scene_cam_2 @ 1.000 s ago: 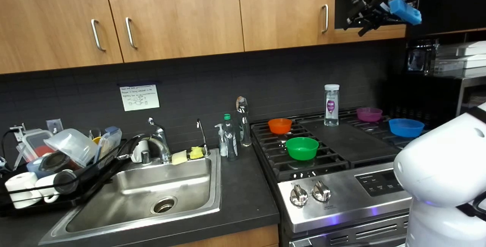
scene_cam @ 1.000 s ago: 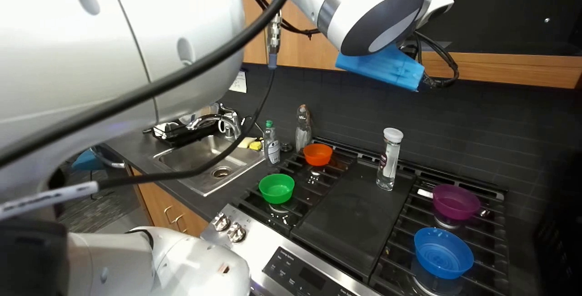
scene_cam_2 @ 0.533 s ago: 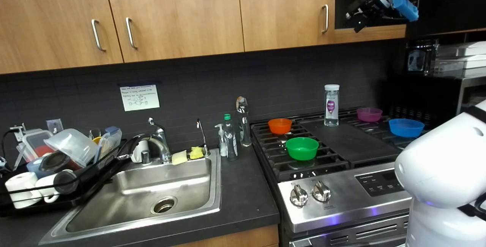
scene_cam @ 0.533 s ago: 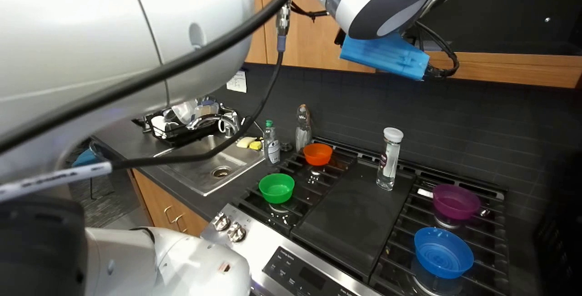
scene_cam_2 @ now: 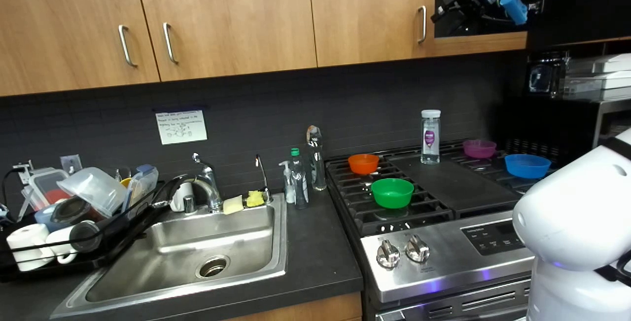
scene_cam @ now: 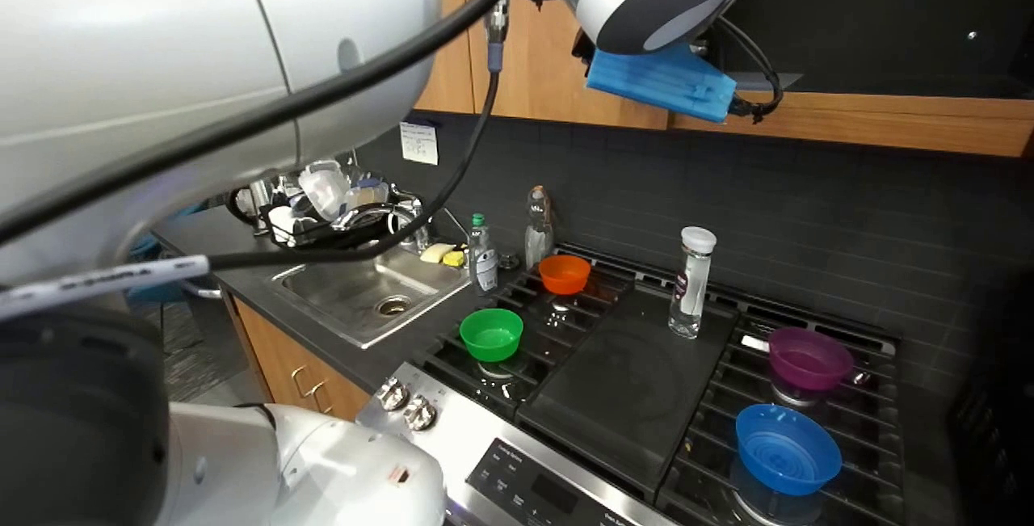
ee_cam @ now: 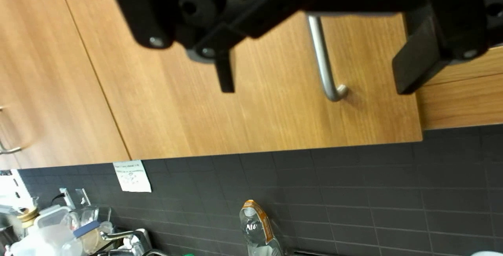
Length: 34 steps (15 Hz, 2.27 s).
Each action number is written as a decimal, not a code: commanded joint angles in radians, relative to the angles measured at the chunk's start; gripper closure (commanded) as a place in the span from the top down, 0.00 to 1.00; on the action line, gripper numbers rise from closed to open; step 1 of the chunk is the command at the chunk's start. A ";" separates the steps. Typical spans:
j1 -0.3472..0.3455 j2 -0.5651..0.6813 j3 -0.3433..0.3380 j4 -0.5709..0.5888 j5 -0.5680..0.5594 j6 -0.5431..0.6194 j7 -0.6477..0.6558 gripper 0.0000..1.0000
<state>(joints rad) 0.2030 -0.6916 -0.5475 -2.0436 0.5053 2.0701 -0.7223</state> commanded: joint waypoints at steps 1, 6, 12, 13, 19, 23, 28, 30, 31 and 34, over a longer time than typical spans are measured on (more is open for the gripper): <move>-0.025 0.001 0.053 -0.010 0.026 0.027 -0.034 1.00; -0.017 -0.006 0.092 -0.032 0.049 0.122 -0.054 1.00; 0.011 -0.002 0.103 -0.052 0.109 0.208 -0.126 1.00; 0.014 0.002 0.103 -0.053 0.120 0.213 -0.139 1.00; 0.019 0.020 0.078 -0.046 0.192 0.215 -0.244 0.63; 0.003 0.026 0.066 -0.044 0.219 0.214 -0.289 0.72; -0.008 0.035 0.073 -0.041 0.243 0.214 -0.325 0.92; -0.018 0.043 0.090 -0.046 0.250 0.249 -0.332 0.99; -0.018 0.047 0.092 -0.044 0.254 0.259 -0.336 1.00; -0.017 0.058 0.094 -0.038 0.263 0.261 -0.344 0.75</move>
<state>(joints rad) 0.2062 -0.6629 -0.4685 -2.1045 0.7327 2.3244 -1.0376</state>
